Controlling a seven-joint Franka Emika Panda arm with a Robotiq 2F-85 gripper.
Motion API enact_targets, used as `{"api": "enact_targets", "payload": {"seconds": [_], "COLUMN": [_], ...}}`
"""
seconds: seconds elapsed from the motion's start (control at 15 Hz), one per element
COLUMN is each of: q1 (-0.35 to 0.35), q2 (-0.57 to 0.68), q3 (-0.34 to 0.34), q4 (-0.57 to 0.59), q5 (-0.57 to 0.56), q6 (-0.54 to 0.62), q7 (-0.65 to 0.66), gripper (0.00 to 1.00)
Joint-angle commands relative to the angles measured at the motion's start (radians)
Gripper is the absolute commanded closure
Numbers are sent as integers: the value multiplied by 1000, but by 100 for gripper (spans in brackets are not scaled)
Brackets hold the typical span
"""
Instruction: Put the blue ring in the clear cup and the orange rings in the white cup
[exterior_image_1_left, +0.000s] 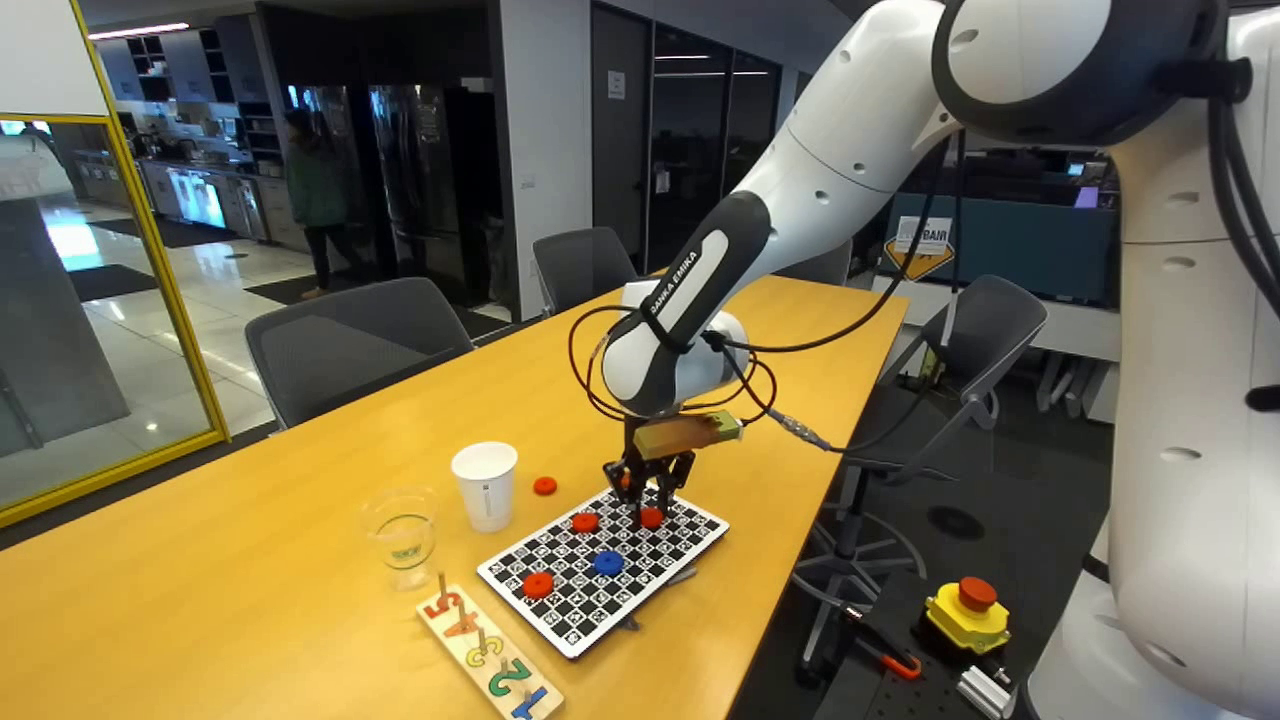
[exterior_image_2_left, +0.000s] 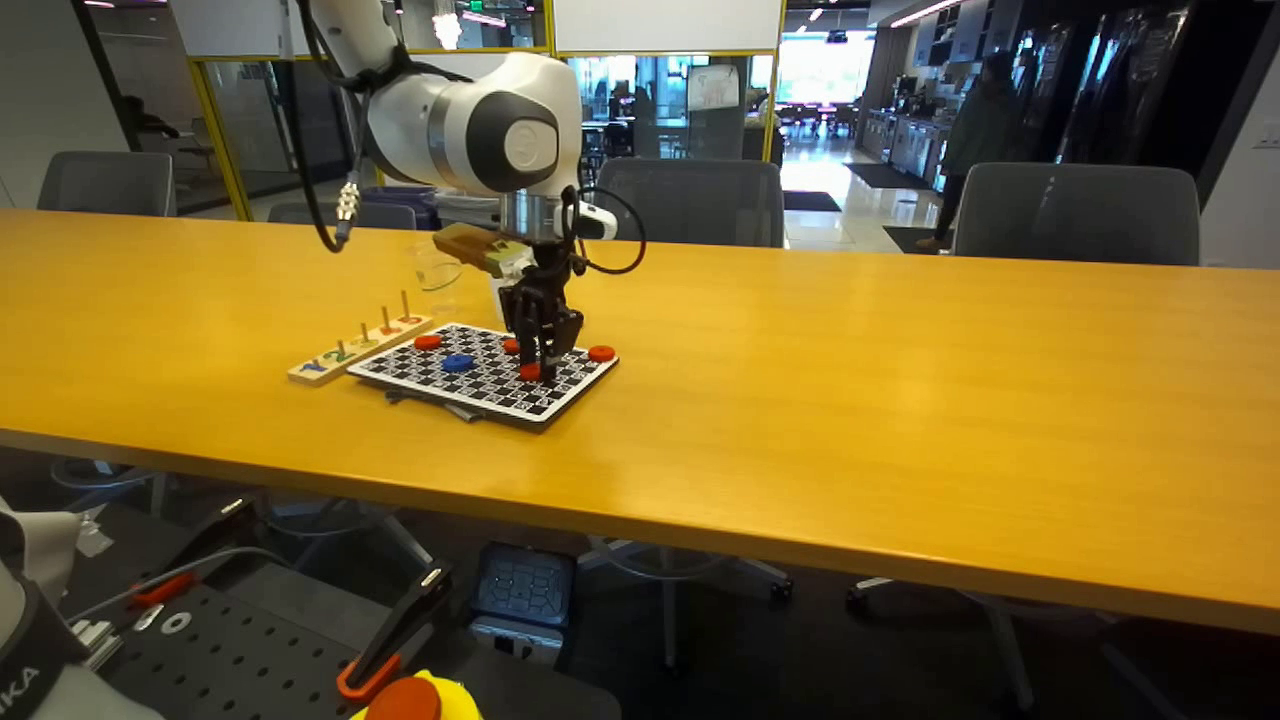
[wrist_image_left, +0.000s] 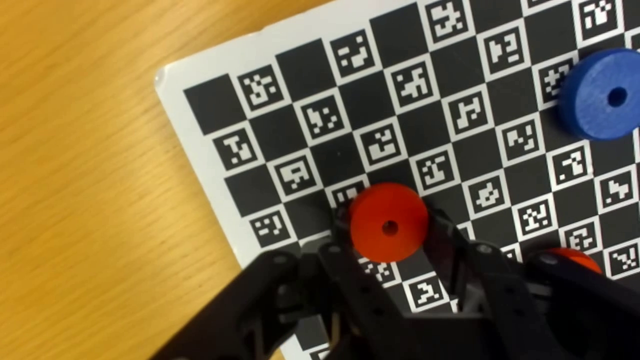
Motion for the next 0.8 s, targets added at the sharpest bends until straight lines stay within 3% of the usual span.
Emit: {"api": "enact_targets", "payload": {"seconds": [0.0,0.27,0.73], "q1": [11,27,85], "q2": [-27,-69,-97], "q3": [-10,-12,20], "q4": [19,65,271], "q5": [17,-6,-39], "q6": [-55,-115,-271], "q7": [-16,2,23], "gripper": [84,84,84]}}
